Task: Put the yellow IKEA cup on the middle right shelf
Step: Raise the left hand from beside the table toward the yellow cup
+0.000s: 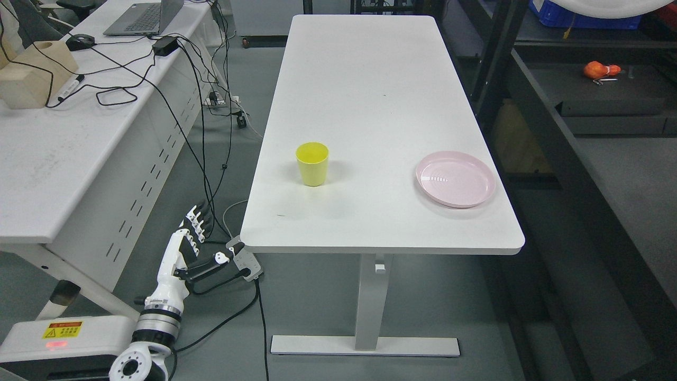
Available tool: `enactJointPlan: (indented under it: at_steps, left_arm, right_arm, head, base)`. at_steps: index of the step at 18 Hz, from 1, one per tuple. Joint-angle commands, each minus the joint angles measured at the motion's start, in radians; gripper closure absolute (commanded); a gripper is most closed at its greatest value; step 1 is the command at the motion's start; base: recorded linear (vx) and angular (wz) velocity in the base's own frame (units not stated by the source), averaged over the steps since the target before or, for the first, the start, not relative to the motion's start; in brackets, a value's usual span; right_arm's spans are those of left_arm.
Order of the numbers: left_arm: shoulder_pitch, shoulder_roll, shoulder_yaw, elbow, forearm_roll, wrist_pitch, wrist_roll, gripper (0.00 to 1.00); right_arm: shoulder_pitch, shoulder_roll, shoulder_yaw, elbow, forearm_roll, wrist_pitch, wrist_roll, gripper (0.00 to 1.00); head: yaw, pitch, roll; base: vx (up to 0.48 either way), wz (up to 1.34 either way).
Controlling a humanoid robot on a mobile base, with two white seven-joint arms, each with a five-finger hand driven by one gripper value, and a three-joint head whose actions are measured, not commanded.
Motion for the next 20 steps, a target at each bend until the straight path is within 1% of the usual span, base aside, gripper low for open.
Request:
enactJointPlan:
  at_steps: [1,4,8,11,20]
  left_arm:
    - [-0.006,-0.004,-0.001,0.013,0.0,0.0,0.0,0.01]
    - [-0.009,-0.004,0.001,0.015,0.0,0.0,0.0,0.01]
    - [-0.057,0.007,0.031,0.062,0.0,0.0,0.0,0.01]
    - [-0.061,-0.005,0.022,0.059,0.0,-0.003,0.0,0.01]
    - [-0.072,-0.005,0.021,0.065,0.0,-0.004,0.0,0.01]
  right_arm:
    - [0.014,-0.017,0.017,0.0,-0.025,0.001,-0.001,0.01]
    - [0.014,-0.017,0.017,0.0,-0.025,0.001,-0.001,0.01]
    - [0.014,-0.017,0.017,0.0,-0.025,0.001,-0.001,0.01]
    - [0.014,-0.017,0.017,0.0,-0.025,0.001,-0.001,0.01]
    - [0.014,-0.017,0.017,0.0,-0.025,0.001,-0.001,0.01]
  head:
    - [0.0,0.0,0.0]
    - [0.0,0.0,0.0]
    - [0.0,0.0,0.0]
    - [0.0,0.0,0.0]
    - [0.0,0.0,0.0]
  base:
    - [0.0,0.0]
    - [0.0,0.0]
    - [0.0,0.0]
    - [0.0,0.0]
    - [0.0,0.0]
